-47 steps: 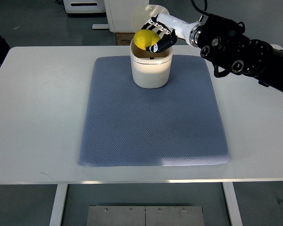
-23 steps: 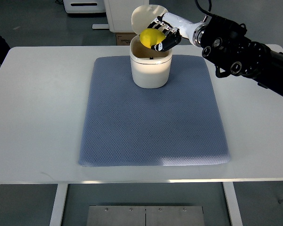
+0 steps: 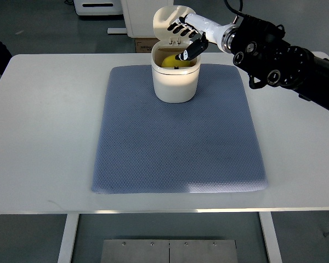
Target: Put lemon in trash with right hand
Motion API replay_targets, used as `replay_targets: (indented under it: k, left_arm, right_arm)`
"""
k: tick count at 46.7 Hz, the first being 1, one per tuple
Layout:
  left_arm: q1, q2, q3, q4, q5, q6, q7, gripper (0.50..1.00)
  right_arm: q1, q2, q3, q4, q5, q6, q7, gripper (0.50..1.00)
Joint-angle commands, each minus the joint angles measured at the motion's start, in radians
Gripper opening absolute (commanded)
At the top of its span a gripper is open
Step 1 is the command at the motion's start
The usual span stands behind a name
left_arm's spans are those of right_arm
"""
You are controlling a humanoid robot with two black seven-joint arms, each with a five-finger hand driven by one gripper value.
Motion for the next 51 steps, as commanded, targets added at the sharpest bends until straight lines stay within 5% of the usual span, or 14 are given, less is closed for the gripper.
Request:
replay_targets:
  k: [1,13,30,33,38,51]
  left_arm:
    - [-0.001,0.000,0.001,0.000,0.000,0.000,0.001,1.000]
    - [-0.001,0.000,0.000,0.000,0.000,0.000,-0.001,1.000]
    - [0.000,0.000,0.000,0.000,0.000,0.000,-0.001,1.000]
    - [-0.001,0.000,0.000,0.000,0.000,0.000,0.001,1.000]
    - [0.000,0.000,0.000,0.000,0.000,0.000,0.001,1.000]
    - [0.000,0.000,0.000,0.000,0.000,0.000,0.001,1.000]
  right_arm:
    - [0.000,0.000,0.000,0.000,0.000,0.000,0.000,0.834]
    - [0.017,-0.044,0.000,0.038,0.000,0.012,0.002,0.847]
    - [0.098,-0.285,0.003,0.327,-0.002,0.014,0.005,0.866]
    - [0.098,-0.336,0.005,0.363,0.000,0.014,0.007,0.884]
    - [0.097,-0.432,0.009,0.428,0.003,0.014,-0.003,0.985]
    - [-0.024,-0.586,0.147,0.466,0.141,0.002,-0.018,1.000]
